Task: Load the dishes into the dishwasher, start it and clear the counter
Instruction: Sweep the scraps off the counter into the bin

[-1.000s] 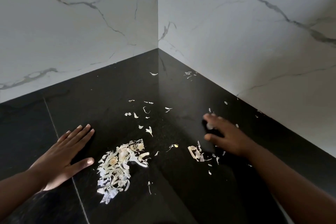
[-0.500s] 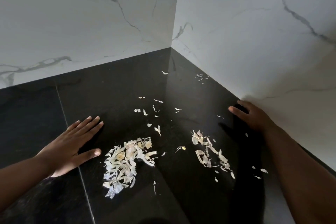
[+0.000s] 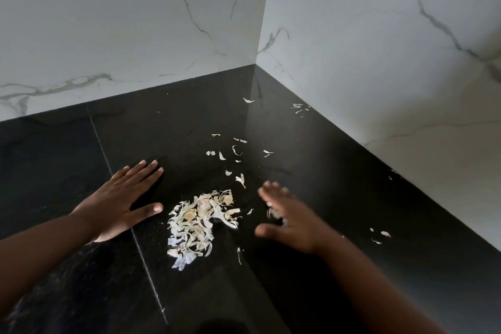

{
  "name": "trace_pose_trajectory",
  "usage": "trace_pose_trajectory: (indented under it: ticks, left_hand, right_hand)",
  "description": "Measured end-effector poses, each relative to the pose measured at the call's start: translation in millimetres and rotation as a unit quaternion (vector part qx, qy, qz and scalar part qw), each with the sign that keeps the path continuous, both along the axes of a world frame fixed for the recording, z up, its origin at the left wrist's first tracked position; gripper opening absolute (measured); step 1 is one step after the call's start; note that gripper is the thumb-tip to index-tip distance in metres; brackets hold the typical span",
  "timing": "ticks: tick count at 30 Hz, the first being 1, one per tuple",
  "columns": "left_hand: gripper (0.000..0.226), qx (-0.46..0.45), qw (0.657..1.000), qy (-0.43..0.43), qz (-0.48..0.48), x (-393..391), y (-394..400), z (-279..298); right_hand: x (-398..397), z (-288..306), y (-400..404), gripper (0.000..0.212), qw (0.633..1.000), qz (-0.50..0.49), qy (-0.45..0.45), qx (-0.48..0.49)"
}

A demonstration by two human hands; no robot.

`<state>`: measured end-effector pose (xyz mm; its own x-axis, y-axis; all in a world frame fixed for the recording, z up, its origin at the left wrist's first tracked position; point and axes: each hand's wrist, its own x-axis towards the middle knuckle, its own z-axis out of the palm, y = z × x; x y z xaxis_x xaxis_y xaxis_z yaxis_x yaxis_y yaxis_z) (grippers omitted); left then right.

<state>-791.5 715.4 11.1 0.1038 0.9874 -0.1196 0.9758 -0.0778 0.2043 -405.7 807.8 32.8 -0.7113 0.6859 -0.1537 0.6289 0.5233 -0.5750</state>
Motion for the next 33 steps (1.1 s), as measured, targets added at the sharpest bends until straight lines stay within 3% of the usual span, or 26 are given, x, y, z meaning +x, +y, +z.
trace_pose_trajectory:
  ticks: [3, 7, 9, 12, 15, 22, 29, 31, 33]
  left_hand:
    - [0.087, 0.006, 1.0, -0.003, 0.0, -1, 1, -2]
    - [0.086, 0.009, 1.0, 0.004, -0.001, -2, 2, -4]
    - [0.086, 0.01, 1.0, 0.007, -0.004, -3, 3, -5]
    - [0.085, 0.011, 1.0, 0.004, -0.005, -4, 3, -6]
    - [0.087, 0.012, 1.0, 0.008, -0.005, -2, 3, -6]
    - [0.09, 0.007, 1.0, 0.016, -0.003, 1, 2, -2]
    - [0.092, -0.003, 1.0, 0.017, -0.002, 3, 2, 1]
    - [0.092, -0.003, 1.0, 0.015, -0.001, 2, 1, 1]
    - [0.091, -0.003, 1.0, 0.015, 0.0, 2, 1, 1]
  right_hand:
    - [-11, 5, -33, 0.105, 0.995, -0.032, 0.072, -0.069]
    - [42, 25, -25, 0.078, 0.967, -0.22, 0.128, -0.005]
    - [100, 27, -13, 0.074, 0.94, -0.328, 0.075, 0.052]
    - [168, 22, -13, 0.11, 0.907, -0.407, -0.091, 0.051]
    - [171, 5, -26, 0.134, 0.911, -0.373, -0.172, 0.035]
    - [9, -18, -70, 0.13, 0.965, -0.183, -0.145, 0.116]
    - [-101, -21, -61, 0.128, 0.969, -0.217, -0.042, 0.107]
    - [-108, -16, -54, 0.119, 0.972, -0.22, 0.077, 0.022]
    - [-105, -9, -43, 0.111, 0.93, -0.279, 0.231, -0.067]
